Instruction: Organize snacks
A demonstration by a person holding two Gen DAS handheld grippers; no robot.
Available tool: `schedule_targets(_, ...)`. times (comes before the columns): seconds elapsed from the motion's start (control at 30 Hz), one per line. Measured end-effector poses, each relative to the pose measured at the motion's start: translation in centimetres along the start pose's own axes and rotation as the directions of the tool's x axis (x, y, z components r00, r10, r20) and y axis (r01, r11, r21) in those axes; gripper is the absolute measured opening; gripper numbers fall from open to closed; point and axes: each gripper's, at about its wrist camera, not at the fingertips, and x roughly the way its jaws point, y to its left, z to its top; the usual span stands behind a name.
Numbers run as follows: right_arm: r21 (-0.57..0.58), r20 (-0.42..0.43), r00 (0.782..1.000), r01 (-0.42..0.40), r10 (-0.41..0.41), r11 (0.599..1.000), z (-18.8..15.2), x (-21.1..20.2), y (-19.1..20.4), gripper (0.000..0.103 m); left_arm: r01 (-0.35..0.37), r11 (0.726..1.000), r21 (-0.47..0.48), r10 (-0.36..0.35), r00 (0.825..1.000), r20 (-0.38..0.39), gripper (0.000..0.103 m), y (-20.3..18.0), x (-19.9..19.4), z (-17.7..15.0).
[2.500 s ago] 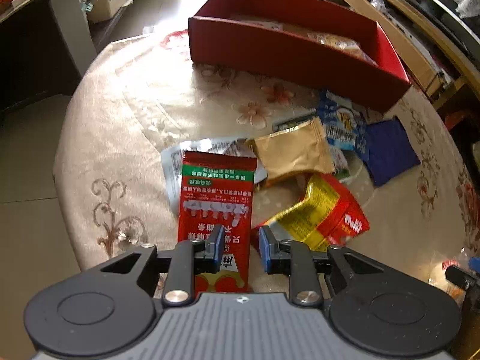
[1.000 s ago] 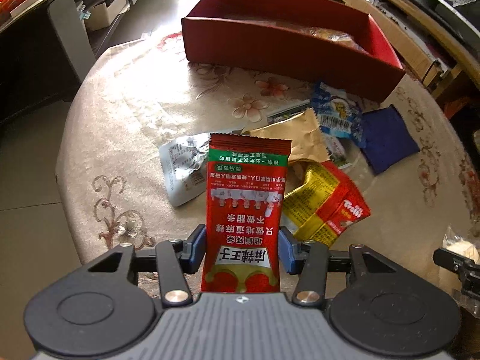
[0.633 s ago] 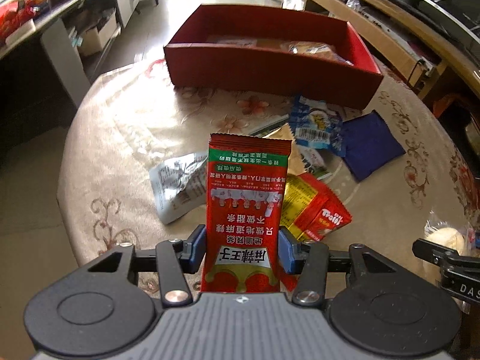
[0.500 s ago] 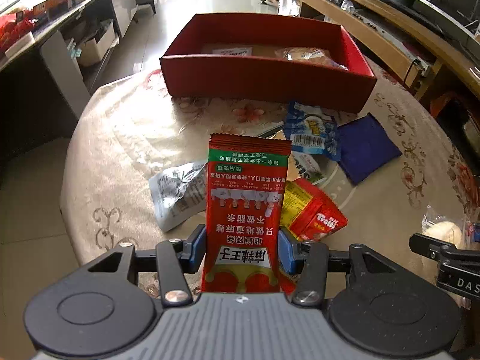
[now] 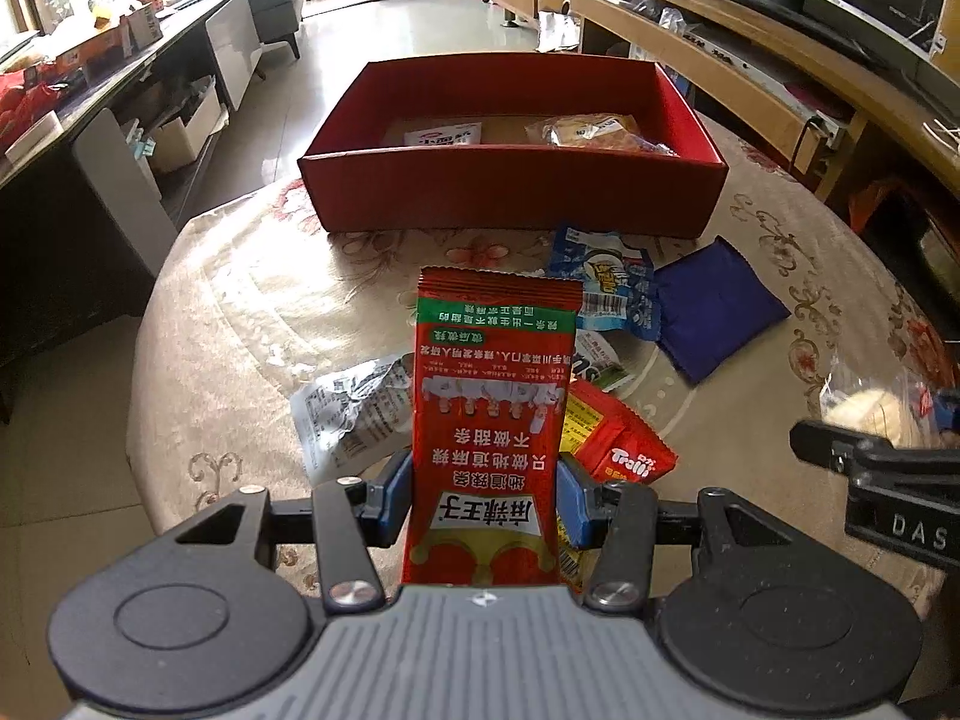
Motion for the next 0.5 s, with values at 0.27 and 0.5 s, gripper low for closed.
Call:
schedule_targets(0.27,-0.007,0.038,0.999,0.002,-0.001,1.000,2.0,-0.2,0.5,0.059,0.007,1.000,0.017,-0.006,1.000,-0.011,0.048,-1.0,0.4,1.3)
schedule_targets(0.5,-0.017,0.067,0.998,0.005,-0.004,1.000,4.1,0.2,0.8,0.060,0.004,1.000,0.008,-0.004,1.000,0.011,0.048,-1.0,0.5,3.1)
